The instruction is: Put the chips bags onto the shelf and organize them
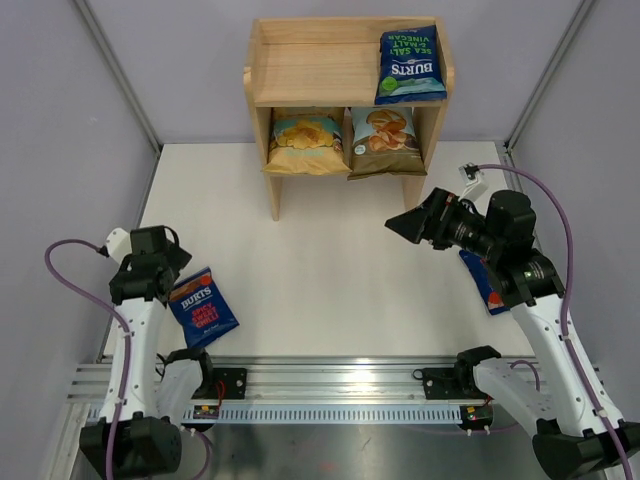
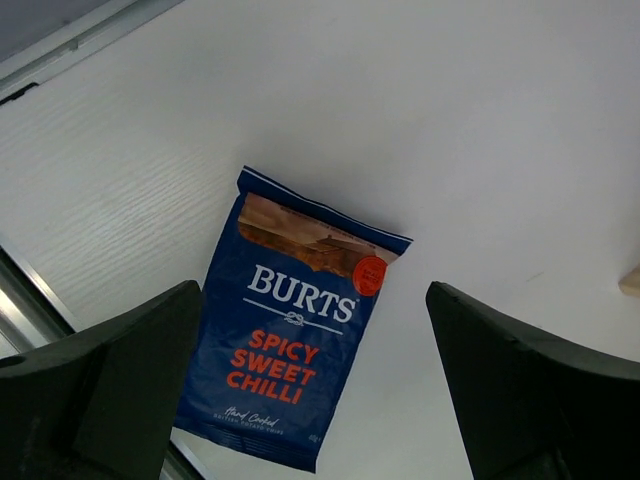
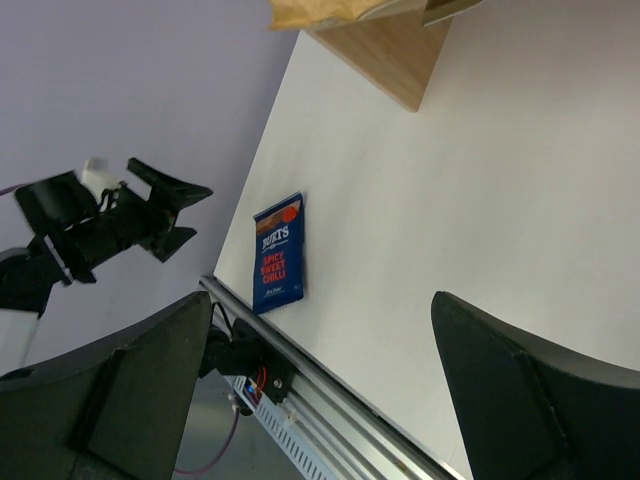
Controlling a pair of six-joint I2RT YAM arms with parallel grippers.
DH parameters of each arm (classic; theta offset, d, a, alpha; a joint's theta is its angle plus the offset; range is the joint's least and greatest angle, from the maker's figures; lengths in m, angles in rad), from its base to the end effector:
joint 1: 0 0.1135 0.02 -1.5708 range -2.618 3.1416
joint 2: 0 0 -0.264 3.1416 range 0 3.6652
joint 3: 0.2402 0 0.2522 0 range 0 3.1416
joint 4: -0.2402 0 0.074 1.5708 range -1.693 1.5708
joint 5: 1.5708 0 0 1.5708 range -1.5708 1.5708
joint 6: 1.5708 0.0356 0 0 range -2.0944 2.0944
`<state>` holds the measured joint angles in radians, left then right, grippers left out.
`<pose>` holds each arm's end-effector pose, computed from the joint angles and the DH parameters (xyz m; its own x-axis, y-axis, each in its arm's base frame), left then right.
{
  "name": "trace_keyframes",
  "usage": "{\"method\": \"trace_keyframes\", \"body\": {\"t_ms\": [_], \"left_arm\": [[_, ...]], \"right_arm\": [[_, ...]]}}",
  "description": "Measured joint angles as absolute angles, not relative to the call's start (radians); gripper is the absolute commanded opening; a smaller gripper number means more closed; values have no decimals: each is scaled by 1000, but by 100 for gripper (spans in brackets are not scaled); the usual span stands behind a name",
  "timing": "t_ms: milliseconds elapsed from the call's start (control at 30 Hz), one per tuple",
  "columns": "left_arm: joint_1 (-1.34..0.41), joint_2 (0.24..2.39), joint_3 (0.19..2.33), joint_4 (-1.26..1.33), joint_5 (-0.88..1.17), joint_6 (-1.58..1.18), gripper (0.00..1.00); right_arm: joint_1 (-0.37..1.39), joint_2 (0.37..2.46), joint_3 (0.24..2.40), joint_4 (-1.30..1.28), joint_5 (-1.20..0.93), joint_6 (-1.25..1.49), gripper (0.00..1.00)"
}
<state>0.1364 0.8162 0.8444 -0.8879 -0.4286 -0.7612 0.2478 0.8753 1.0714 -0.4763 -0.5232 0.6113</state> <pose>0.1483 0.0353 0.2921 -0.2728 -0.6707 -0.6897 -0.8019 0.5546 -0.2222 0.1703 0.0614 0.3938 -0.6086 0.3588 -0.7077 -0.4013 0.6302 0.6647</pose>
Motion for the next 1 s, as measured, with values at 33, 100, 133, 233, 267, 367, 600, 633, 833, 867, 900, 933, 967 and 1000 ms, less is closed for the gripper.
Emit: {"method": "trace_keyframes", "body": {"t_ms": [33,100,133,233,267,367,600,633,833,867,900,933,967,1000], "left_arm": [[148,825,820,-877,-425,-770,99],[177,842,758,-847,-398,-780,99],[198,846,716,-830,-381,-784,99],[256,844,616,-807,-348,-799,99],[269,844,591,-799,-343,-805,99],[278,845,537,-767,-321,-817,99],[278,876,393,-580,-200,-818,94],[280,876,388,-545,-181,-822,92],[281,871,335,-364,-79,-847,61],[281,870,324,-348,-65,-855,60],[281,864,313,-332,-45,-863,53],[281,856,300,-314,-27,-871,47],[281,847,290,-307,-12,-878,43],[281,839,279,-300,2,-884,40]], "right_arm": [[248,863,1045,-458,-540,612,99],[248,853,1015,-432,-568,614,99],[248,853,1006,-420,-588,614,99],[248,860,999,-388,-642,616,99],[248,863,999,-376,-659,616,99],[248,868,999,-355,-699,618,99],[248,865,999,-320,-746,626,99],[248,863,999,-319,-749,627,99],[248,842,1000,-309,-752,637,99],[248,842,1000,-303,-752,641,99],[248,842,999,-296,-751,646,100],[248,842,996,-285,-751,652,99],[248,842,990,-272,-752,659,99],[248,842,979,-256,-752,667,99]]}}
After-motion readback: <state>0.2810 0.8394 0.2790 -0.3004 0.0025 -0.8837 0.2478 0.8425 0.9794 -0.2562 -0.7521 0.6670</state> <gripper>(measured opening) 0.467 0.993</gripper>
